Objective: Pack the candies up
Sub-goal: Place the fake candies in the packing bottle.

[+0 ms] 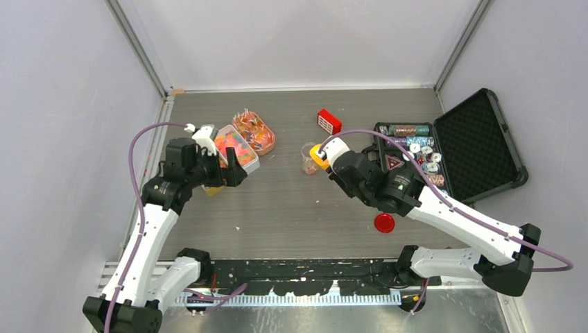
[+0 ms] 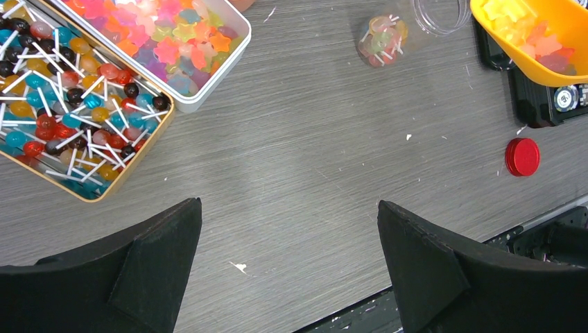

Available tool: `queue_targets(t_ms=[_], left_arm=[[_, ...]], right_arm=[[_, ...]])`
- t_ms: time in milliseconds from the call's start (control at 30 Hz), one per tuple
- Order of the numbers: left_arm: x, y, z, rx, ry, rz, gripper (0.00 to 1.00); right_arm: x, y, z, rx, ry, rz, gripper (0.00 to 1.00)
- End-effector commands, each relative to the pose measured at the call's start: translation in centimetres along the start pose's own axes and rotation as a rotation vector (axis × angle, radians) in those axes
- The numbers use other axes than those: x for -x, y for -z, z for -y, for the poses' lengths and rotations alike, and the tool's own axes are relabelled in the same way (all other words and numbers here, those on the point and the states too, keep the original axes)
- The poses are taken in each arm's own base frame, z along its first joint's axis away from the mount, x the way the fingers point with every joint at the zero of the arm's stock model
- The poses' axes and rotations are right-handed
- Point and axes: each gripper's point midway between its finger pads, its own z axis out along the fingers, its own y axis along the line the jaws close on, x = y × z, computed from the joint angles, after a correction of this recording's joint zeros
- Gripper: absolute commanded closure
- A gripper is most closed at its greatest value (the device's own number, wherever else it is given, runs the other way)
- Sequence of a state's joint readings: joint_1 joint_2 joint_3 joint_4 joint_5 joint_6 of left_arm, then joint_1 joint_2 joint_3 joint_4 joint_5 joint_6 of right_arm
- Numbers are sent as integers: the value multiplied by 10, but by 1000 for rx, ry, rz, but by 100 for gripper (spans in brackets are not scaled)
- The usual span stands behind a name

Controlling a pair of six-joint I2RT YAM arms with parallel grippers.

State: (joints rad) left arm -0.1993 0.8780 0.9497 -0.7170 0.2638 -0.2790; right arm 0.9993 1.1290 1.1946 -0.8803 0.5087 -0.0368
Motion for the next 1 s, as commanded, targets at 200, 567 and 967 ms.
queue_targets(t_ms=[200, 567, 967], left_arm=[[2, 2, 4, -21, -21, 18, 0], [2, 2, 4, -22, -20, 17, 0], [2, 2, 4, -21, -20, 17, 0]], right_arm=[[24, 7, 2, 5, -21, -4, 100], [21, 6, 2, -5, -15, -86, 100], [26, 5, -2, 19, 10, -101, 100]])
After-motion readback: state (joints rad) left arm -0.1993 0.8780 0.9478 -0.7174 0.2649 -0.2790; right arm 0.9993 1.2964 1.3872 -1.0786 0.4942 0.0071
